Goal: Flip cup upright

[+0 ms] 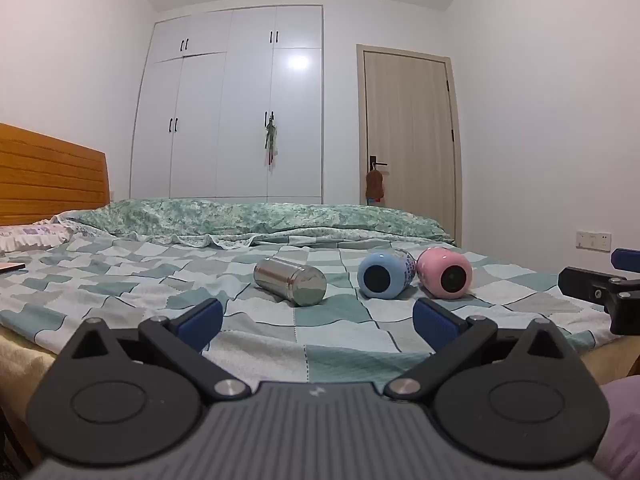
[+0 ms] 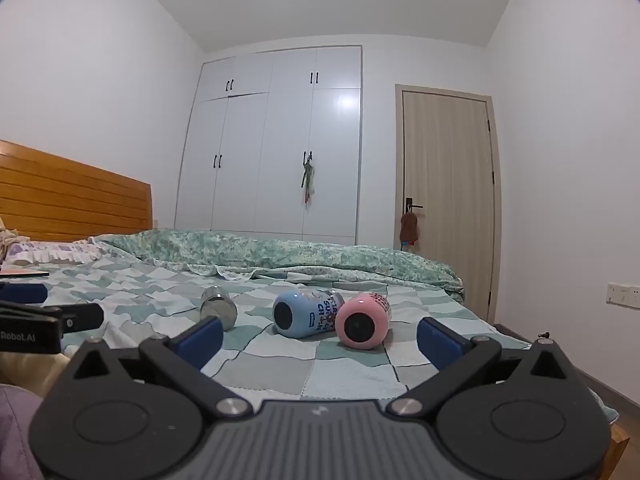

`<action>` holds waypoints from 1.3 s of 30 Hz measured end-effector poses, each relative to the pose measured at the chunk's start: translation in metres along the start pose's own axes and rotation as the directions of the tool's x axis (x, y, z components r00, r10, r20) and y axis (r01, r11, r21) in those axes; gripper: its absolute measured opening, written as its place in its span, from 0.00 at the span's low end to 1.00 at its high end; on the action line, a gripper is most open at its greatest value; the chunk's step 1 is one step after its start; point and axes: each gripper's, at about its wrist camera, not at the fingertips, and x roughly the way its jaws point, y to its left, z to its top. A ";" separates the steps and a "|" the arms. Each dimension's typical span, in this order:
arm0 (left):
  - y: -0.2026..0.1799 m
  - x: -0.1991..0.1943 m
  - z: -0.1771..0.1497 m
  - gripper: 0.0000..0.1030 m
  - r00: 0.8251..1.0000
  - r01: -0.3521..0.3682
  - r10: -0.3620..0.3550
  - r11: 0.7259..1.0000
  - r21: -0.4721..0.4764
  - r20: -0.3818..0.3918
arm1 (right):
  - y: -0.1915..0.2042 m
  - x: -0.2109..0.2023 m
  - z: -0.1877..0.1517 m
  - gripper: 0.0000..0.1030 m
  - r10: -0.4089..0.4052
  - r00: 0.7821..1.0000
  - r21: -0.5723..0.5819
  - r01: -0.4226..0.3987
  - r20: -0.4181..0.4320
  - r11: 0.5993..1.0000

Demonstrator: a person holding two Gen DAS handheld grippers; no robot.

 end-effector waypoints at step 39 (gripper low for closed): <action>0.000 -0.006 -0.001 1.00 1.000 0.014 -0.014 1.000 -0.005 0.017 | 0.000 0.000 0.000 1.00 0.000 1.000 0.004 0.000 0.004 1.000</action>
